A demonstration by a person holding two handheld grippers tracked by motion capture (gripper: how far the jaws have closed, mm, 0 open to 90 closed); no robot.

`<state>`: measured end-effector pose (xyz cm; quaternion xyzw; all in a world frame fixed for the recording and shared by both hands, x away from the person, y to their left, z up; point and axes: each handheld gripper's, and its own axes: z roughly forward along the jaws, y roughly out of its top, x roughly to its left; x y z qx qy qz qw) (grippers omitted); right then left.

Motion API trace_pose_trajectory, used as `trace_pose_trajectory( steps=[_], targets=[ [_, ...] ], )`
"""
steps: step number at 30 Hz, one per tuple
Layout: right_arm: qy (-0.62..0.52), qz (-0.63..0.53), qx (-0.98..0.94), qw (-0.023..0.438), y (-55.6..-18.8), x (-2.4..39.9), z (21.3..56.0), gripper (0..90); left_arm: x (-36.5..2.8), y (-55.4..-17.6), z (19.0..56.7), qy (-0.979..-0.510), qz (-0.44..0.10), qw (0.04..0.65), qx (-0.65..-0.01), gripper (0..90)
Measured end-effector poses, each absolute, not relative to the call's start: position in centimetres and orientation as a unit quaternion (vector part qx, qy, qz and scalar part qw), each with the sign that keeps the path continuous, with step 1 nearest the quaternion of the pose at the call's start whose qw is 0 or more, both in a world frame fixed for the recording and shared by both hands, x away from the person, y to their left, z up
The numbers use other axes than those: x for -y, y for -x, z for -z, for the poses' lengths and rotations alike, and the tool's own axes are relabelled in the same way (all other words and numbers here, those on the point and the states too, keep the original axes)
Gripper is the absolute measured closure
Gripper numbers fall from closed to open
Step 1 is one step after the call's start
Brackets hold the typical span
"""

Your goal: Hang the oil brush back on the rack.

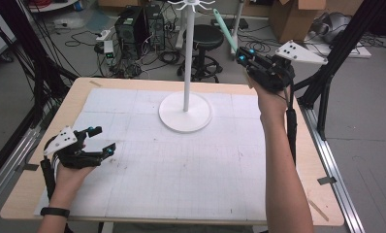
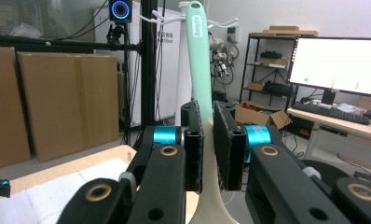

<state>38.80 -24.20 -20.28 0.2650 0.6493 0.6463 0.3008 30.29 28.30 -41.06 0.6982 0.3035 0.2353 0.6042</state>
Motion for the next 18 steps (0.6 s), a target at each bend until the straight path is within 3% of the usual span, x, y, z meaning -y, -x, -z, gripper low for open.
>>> trace_pose_trajectory(
  steps=[18],
  targets=[
    [-0.272, -0.645, -0.647, 0.301, -40.0, 23.1, 20.3, 83.0, -28.4, -30.3, 41.1, -0.700, -0.233, 0.603, -0.304, 15.2]
  ],
)
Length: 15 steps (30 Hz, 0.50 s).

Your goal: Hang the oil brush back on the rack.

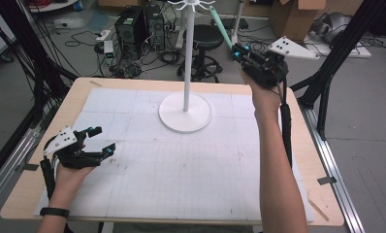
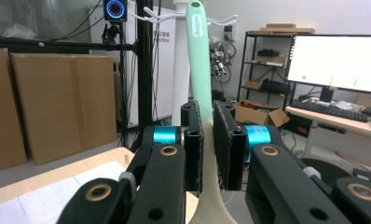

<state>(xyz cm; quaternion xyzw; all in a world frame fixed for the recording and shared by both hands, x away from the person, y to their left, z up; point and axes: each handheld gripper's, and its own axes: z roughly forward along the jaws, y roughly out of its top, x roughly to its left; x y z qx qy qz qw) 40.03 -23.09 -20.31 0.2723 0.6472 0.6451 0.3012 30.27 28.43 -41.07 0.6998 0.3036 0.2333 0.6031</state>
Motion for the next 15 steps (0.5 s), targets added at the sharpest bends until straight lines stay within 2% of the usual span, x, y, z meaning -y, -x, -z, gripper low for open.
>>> trace_pose_trajectory(
  steps=[15],
  targets=[
    [-0.275, -0.638, -0.656, 0.297, -40.55, 22.55, 20.60, 83.0, -28.44, -30.26, 41.08, -0.700, -0.232, 0.603, -0.304, 15.2]
  ],
)
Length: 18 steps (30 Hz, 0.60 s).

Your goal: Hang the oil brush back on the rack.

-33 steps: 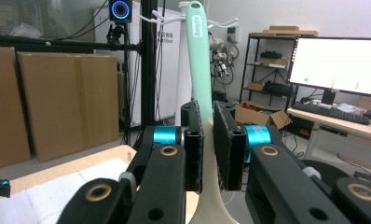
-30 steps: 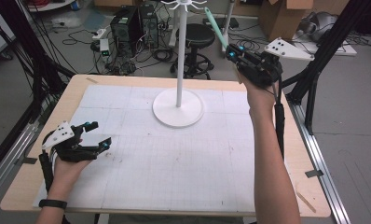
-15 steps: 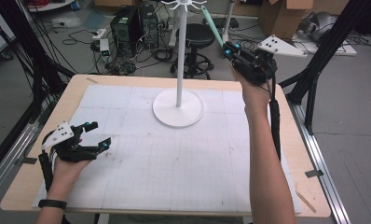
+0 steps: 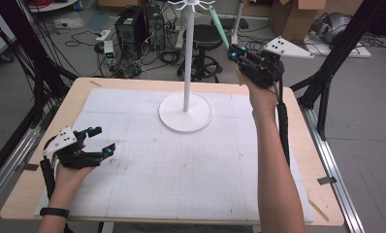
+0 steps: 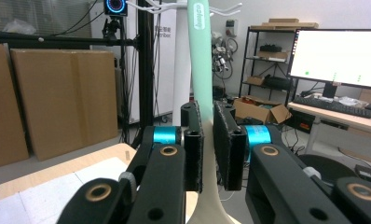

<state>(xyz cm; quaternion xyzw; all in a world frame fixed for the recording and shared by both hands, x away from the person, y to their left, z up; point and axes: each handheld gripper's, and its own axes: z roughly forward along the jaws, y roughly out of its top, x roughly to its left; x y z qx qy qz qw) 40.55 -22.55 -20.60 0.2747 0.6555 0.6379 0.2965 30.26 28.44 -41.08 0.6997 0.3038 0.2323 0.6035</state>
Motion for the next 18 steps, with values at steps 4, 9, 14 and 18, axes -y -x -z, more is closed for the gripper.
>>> trace_pose_trajectory(
  steps=[4, 9, 14, 18],
  targets=[
    [-0.272, -0.637, -0.657, 0.298, -40.6, 22.4, 20.6, 83.0, -28.4, -30.3, 41.1, -0.700, -0.232, 0.603, -0.304, 15.2],
    [-0.273, -0.635, -0.659, 0.297, -40.6, 22.0, 20.7, 83.0, -28.4, -30.3, 41.1, -0.700, -0.232, 0.604, -0.304, 15.2],
    [-0.272, -0.630, -0.663, 0.299, -40.8, 21.4, 20.8, 83.0, -28.4, -30.3, 41.1, -0.700, -0.232, 0.604, -0.304, 15.2],
    [-0.276, -0.625, -0.665, 0.303, -41.0, 20.8, 20.8, 82.9, -28.4, -30.3, 41.1, -0.700, -0.231, 0.604, -0.303, 15.2]
  ],
)
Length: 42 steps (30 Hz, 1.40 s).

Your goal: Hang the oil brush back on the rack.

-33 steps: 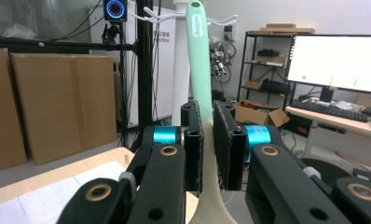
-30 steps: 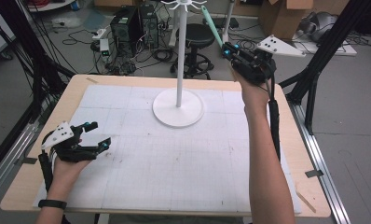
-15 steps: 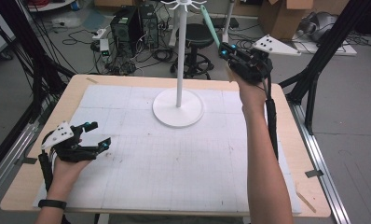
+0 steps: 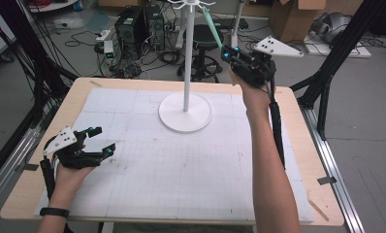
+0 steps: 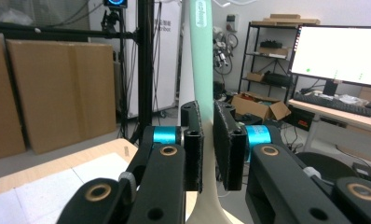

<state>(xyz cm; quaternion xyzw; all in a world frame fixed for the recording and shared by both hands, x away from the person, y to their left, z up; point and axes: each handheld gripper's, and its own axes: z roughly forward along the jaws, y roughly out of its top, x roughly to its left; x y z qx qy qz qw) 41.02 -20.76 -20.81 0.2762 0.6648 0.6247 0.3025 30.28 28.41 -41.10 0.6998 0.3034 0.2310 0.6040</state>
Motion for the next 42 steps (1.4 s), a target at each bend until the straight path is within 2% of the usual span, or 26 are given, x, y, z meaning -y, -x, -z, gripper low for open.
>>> trace_pose_trajectory(
  steps=[20, 23, 32, 37, 42],
  targets=[
    [-0.279, -0.614, -0.685, 0.273, -42.4, 19.0, 21.9, 80.0, -28.4, -30.3, 41.1, -0.702, -0.229, 0.603, -0.303, 15.2],
    [-0.279, -0.600, -0.696, 0.279, -42.4, 18.7, 21.9, 68.5, -28.4, -30.3, 41.1, -0.702, -0.230, 0.603, -0.302, 15.2],
    [-0.274, -0.589, -0.713, 0.264, -41.5, 19.6, 22.4, 44.2, -28.4, -30.3, 41.1, -0.703, -0.230, 0.602, -0.301, 15.2],
    [-0.269, -0.580, -0.727, 0.250, -40.3, 21.0, 23.2, 32.9, -28.3, -30.2, 41.1, -0.705, -0.230, 0.600, -0.301, 15.2],
    [-0.261, -0.576, -0.734, 0.248, -38.3, 23.0, 24.4, 29.3, -28.4, -30.2, 41.1, -0.707, -0.231, 0.597, -0.301, 15.2]
  ],
)
